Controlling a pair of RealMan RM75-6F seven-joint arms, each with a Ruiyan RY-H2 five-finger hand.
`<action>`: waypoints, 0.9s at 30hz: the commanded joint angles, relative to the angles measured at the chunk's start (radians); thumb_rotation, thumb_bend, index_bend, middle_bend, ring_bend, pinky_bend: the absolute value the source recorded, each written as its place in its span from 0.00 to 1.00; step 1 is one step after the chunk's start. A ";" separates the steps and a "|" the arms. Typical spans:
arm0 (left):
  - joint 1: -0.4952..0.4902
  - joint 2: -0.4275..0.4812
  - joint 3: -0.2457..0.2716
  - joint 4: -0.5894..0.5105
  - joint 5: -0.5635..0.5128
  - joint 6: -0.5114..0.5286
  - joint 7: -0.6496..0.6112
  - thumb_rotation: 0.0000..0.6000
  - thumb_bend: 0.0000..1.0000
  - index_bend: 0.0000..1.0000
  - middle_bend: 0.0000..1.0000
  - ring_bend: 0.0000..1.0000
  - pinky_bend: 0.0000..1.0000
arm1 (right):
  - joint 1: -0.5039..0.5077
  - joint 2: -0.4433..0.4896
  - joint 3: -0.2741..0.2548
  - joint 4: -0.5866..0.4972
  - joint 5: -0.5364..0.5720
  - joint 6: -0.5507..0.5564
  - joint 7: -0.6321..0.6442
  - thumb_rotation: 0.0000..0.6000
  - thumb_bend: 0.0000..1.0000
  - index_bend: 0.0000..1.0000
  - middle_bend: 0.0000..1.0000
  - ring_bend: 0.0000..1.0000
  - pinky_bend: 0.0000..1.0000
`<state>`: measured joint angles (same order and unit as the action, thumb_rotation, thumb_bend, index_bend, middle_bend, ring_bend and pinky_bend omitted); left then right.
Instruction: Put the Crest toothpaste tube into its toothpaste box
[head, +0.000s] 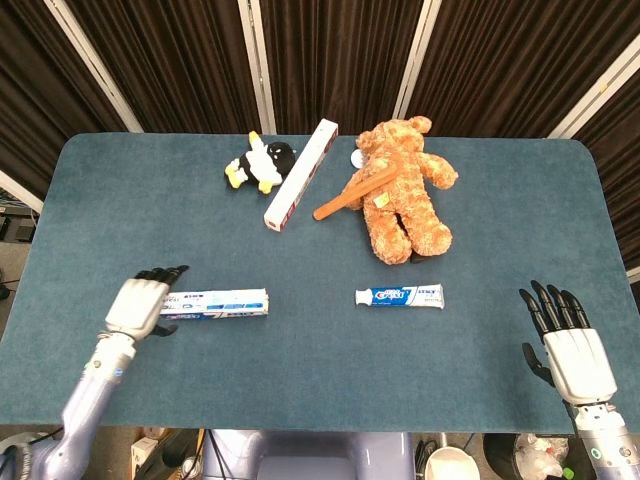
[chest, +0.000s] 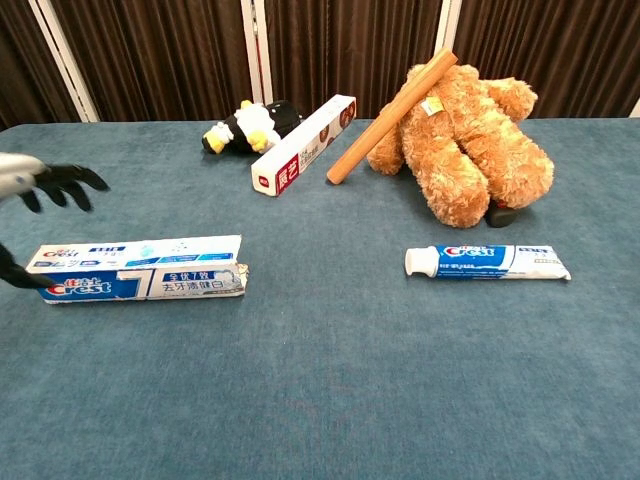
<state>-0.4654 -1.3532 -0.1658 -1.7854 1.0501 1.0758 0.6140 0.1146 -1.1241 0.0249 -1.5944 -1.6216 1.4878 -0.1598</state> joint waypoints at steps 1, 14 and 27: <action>-0.047 -0.055 -0.003 0.013 -0.073 -0.010 0.058 1.00 0.22 0.15 0.22 0.21 0.24 | 0.000 -0.001 0.000 0.001 -0.002 0.001 0.000 1.00 0.40 0.00 0.01 0.00 0.10; -0.113 -0.150 0.012 0.086 -0.144 0.017 0.109 1.00 0.34 0.25 0.33 0.31 0.34 | 0.001 -0.001 0.000 0.002 -0.002 0.001 0.007 1.00 0.40 0.00 0.01 0.00 0.10; -0.109 -0.145 0.043 0.114 -0.051 0.043 0.013 1.00 0.43 0.38 0.50 0.45 0.47 | 0.002 0.000 -0.001 0.000 0.000 -0.003 0.011 1.00 0.40 0.00 0.01 0.00 0.10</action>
<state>-0.5748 -1.5031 -0.1228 -1.6700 0.9951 1.1174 0.6317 0.1163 -1.1238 0.0238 -1.5942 -1.6218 1.4850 -0.1490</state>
